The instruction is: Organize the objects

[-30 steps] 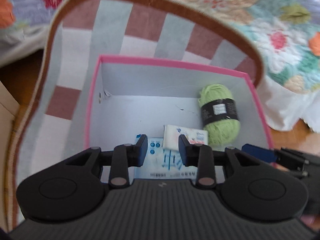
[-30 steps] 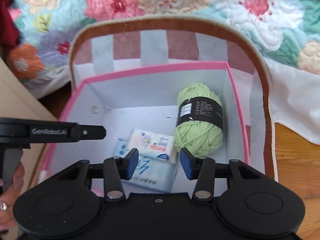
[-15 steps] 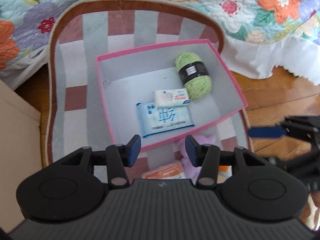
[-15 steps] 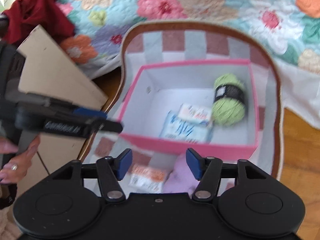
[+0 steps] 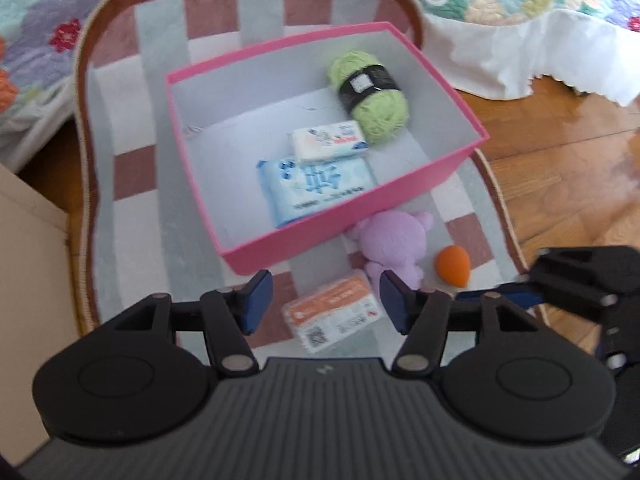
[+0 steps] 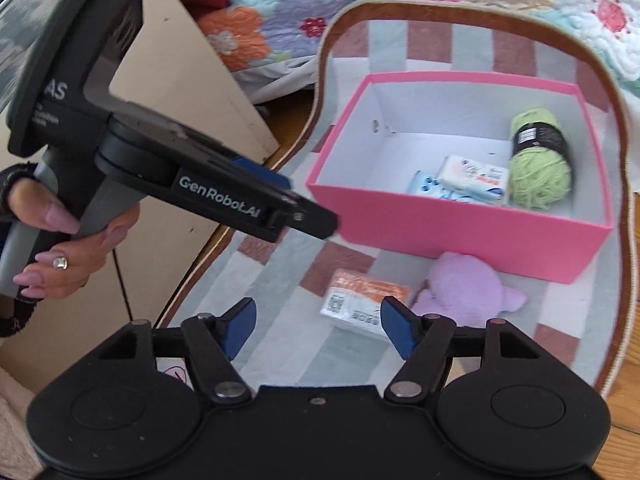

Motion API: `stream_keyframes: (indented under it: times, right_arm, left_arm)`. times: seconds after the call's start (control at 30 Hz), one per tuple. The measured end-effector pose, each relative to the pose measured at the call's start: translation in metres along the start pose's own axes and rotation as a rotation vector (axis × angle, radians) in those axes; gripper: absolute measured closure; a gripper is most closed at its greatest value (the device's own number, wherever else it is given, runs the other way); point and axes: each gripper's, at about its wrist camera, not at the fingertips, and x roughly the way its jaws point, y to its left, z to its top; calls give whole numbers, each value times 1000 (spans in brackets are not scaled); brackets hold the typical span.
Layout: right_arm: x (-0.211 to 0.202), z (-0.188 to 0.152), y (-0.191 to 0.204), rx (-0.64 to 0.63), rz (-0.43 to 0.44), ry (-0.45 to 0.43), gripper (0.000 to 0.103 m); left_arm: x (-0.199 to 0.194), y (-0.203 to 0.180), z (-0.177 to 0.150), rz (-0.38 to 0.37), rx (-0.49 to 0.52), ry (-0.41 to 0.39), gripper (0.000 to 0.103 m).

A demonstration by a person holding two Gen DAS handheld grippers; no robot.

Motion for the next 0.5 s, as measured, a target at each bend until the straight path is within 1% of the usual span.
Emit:
stream_keyframes:
  times: [0.1,0.2,0.37,0.43,0.5]
  right_arm:
    - [19,-5,-1,-21,11,16,27]
    - [40,-9,-6,-38,-22,34,27]
    - [67,-16,-19,-20,-14,59,27]
    - [78,-18,-23,-25,-35,77,27]
    - [88,-20,-28,-10,-51,92,27]
  left_arm:
    - [12,0,-5,-4,-3,24,43]
    - [28,2,-13,1,-12,50,43]
    - [49,6,-29,7,-98,39,43]
    - [55,13,-32,-18,-149,28,42]
    - [63,19,-36,-28,-176,32,40]
